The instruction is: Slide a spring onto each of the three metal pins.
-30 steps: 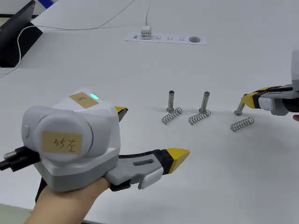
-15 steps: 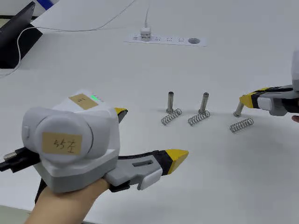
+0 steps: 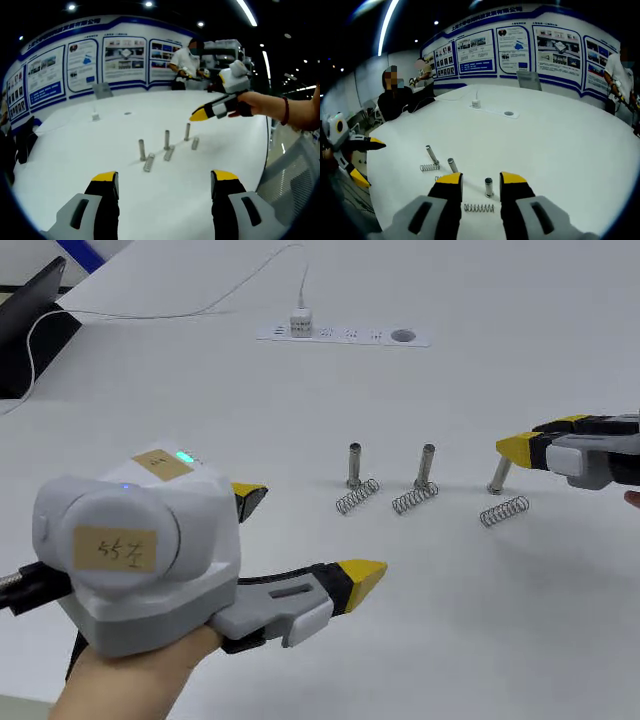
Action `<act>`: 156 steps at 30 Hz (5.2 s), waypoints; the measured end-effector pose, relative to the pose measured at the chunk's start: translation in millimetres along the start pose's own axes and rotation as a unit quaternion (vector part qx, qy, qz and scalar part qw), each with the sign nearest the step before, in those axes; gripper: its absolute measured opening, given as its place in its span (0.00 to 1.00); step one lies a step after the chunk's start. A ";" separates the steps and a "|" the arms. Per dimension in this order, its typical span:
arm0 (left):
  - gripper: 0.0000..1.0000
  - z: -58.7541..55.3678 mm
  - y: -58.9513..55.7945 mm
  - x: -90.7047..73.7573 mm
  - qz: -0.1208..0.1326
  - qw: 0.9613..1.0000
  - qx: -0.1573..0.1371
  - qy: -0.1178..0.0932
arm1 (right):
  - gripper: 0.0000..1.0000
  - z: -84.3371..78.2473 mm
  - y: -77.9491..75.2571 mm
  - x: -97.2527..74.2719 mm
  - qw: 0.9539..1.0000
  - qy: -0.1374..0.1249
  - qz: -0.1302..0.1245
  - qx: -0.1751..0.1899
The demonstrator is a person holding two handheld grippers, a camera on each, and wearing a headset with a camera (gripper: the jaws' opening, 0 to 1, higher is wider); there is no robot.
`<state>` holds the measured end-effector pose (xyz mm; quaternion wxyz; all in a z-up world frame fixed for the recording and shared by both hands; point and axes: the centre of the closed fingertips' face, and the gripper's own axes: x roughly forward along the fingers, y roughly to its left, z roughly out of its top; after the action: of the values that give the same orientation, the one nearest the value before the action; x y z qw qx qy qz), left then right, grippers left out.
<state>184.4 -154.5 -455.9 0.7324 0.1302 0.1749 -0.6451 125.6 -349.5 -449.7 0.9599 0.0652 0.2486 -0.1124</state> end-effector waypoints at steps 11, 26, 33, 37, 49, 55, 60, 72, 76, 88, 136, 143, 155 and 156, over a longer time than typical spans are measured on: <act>0.66 9.2 15.6 4.1 -0.009 0.999 -0.032 -0.013 | 0.38 13.9 23.5 -22.4 0.999 -0.042 0.019 -0.009; 0.51 6.1 35.8 34.7 -0.003 1.000 0.001 0.016 | 0.47 9.8 47.9 -35.1 0.997 -0.064 0.034 0.013; 0.45 1.7 37.5 55.6 -0.011 0.999 0.018 0.030 | 0.47 7.3 48.9 -34.9 0.996 -0.077 0.027 0.027; 0.44 -4.5 37.0 67.1 -0.018 0.999 0.026 0.041 | 0.47 -1.1 51.4 -31.5 0.998 -0.063 0.025 0.011; 0.31 -24.8 39.4 88.8 -0.030 0.996 0.044 0.072 | 0.46 -13.4 51.3 -27.7 0.997 -0.057 0.030 0.036; 0.27 -36.2 40.1 95.6 -0.033 0.995 0.042 0.087 | 0.45 -16.1 49.3 -27.3 0.997 -0.053 0.028 0.042; 0.23 -37.1 36.7 100.9 -0.043 0.995 0.042 0.082 | 0.45 -18.4 48.7 -26.5 0.997 -0.049 0.028 0.049; 0.17 -39.5 35.6 107.8 -0.050 0.995 0.049 0.075 | 0.45 -21.5 49.1 -24.6 0.997 -0.042 0.028 0.055; 0.13 -39.2 34.2 108.3 -0.051 0.995 0.047 0.073 | 0.44 -23.4 50.0 -23.8 0.997 -0.037 0.029 0.056; 0.10 -38.2 34.6 104.8 -0.043 0.993 0.075 0.081 | 0.44 -24.3 48.5 -23.2 0.997 -0.036 0.025 0.060; 0.10 28.1 -50.0 57.9 -0.177 0.982 0.001 -0.060 | 0.28 -8.2 95.3 -13.7 0.938 -0.094 0.159 0.293; 0.10 36.8 -58.7 54.1 -0.200 0.976 0.002 -0.082 | 0.22 -8.2 100.1 -14.1 0.927 -0.094 0.175 0.319; 0.10 39.9 -64.5 51.7 -0.206 0.974 0.019 -0.088 | 0.12 4.0 108.7 -23.4 0.889 -0.118 0.226 0.380; 0.10 39.2 -65.0 51.9 -0.206 0.975 0.023 -0.086 | 0.12 4.1 109.6 -23.6 0.892 -0.118 0.226 0.373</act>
<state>129.0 -226.2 -440.2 0.5932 0.0521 0.1192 -0.7944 134.6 -240.0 -427.0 0.8865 0.4594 0.0520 0.0165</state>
